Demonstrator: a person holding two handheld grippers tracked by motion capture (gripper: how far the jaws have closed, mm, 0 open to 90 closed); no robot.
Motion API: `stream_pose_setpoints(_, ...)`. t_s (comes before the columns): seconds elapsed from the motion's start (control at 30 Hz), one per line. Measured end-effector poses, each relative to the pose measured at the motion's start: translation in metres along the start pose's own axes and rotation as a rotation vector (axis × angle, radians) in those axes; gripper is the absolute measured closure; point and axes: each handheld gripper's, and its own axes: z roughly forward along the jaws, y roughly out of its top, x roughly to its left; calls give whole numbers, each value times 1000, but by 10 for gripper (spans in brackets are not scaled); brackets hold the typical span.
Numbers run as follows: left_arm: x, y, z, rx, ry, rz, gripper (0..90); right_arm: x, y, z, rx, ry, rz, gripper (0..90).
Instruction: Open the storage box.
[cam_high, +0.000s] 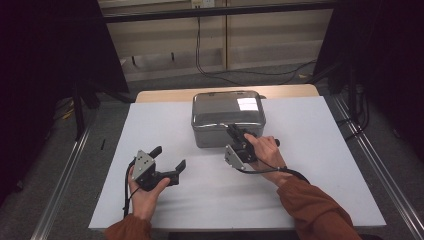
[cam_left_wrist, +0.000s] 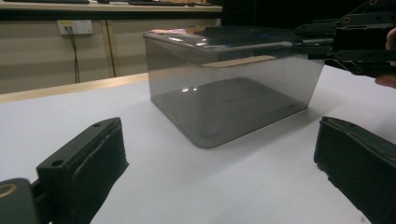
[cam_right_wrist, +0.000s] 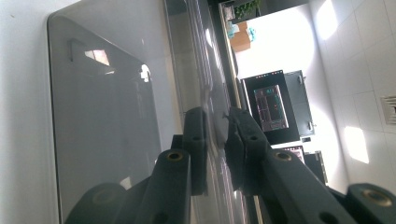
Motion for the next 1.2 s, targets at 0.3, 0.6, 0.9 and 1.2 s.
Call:
stream_pose_setpoints(0.3, 0, 6, 11, -8, -20, -25, 18, -3, 1, 0, -4, -3, 5, 780)
stream_pose_setpoints(0.6, -3, 17, 25, -28, -43, -5, 22, -4, 1, 0, -6, -11, 7, 783)
stream_pose_setpoints(0.9, -1, 22, 40, -28, -53, 25, 28, -6, 1, -1, -7, -17, 22, 783)
stream_pose_setpoints(1.2, 1, 26, 56, -28, -41, 32, 28, -10, 2, 0, -14, -24, 26, 786)
